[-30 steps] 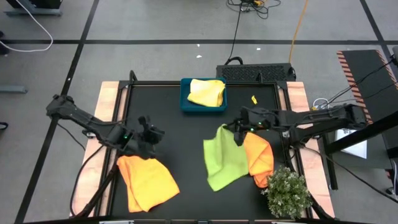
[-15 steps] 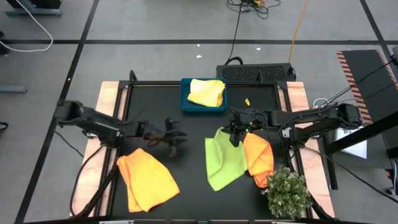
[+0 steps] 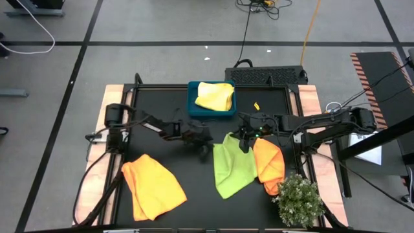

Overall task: Fold microfiber towels
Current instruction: Fold the green microfiber towel

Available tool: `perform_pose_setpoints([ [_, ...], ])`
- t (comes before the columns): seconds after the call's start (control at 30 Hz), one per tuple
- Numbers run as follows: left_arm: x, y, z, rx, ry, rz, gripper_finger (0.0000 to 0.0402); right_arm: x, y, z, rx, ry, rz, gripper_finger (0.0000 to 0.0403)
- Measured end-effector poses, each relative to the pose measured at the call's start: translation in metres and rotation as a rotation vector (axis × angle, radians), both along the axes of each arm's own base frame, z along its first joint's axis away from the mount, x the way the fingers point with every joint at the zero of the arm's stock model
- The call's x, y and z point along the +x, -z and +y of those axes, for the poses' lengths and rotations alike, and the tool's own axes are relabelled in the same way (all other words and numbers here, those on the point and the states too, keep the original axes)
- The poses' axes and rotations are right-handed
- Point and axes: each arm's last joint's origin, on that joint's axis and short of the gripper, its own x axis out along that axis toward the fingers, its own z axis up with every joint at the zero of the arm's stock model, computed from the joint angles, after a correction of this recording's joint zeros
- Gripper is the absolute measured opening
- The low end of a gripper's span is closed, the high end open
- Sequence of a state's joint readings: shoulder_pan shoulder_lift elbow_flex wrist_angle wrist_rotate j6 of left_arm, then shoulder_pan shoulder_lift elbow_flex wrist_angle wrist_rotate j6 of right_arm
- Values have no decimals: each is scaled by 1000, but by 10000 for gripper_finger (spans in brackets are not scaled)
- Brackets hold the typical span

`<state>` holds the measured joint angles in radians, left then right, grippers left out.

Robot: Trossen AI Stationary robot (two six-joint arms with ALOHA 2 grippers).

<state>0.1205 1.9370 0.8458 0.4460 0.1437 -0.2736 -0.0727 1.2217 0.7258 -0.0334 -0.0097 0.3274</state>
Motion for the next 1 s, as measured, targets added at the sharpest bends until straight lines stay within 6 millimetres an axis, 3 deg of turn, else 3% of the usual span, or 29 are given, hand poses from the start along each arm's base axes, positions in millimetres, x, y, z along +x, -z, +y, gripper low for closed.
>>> perform_pose_setpoints([
  [0.4,8,4,4,-62,10,12,215,0,0,1,-8,-34,1,0],
  [0.67,7,7,-4,-53,59,41,104,0,0,1,-12,-36,-3,0],
  [0.8,7,7,-4,-20,79,45,24,0,0,1,-12,-36,-3,0],
  [1.0,-3,-13,-8,10,122,90,3,0,-1,1,-17,-36,-6,0],
])
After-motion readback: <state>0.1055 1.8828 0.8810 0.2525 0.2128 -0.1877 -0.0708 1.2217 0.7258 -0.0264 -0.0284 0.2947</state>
